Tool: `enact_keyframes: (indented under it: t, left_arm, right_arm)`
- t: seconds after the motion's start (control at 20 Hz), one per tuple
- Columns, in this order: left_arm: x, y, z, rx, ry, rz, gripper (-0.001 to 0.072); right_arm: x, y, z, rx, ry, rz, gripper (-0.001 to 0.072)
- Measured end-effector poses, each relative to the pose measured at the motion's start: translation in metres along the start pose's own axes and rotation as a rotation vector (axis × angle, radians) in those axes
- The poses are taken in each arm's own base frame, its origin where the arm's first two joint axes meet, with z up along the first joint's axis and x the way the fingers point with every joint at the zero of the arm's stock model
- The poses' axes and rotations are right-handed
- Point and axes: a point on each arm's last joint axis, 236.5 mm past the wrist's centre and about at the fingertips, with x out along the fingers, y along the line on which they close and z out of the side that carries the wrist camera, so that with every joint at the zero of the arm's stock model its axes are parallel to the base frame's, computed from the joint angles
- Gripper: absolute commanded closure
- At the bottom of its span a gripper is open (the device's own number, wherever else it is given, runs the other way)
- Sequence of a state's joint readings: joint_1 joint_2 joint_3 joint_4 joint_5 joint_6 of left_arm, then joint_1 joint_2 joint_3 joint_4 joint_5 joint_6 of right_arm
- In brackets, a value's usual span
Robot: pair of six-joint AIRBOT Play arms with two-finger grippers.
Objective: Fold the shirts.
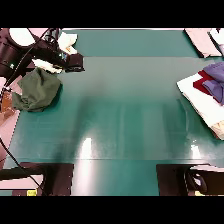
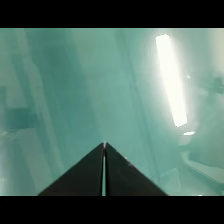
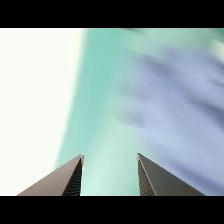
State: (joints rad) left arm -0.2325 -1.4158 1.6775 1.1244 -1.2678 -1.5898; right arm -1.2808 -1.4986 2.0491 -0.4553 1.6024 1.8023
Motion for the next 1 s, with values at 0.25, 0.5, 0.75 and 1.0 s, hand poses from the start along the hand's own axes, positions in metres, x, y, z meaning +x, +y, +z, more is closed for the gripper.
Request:
enact_keyframes:
  t: [0.25,0.5,0.75,1.0]
  left_arm:
    - [0.0,-0.006,0.0,-0.008,0.001,-0.024,0.0677]
    - [0.0,-0.007,0.001,-0.009,-0.002,-0.03,0.0677]
    - [0.0,-0.008,0.001,-0.01,-0.002,-0.032,0.0677]
    - [0.0,-0.008,0.001,-0.01,-0.002,-0.032,0.0677]
  right_arm:
    - [0.036,0.182,-0.128,-0.246,0.259,0.509,0.0336]
    - [0.056,0.245,-0.378,-0.573,0.758,0.739,0.0664]
    - [0.035,0.209,-0.542,-0.789,1.093,0.8,0.0686]
    - [0.029,0.201,-0.577,-0.849,1.127,0.827,0.0686]
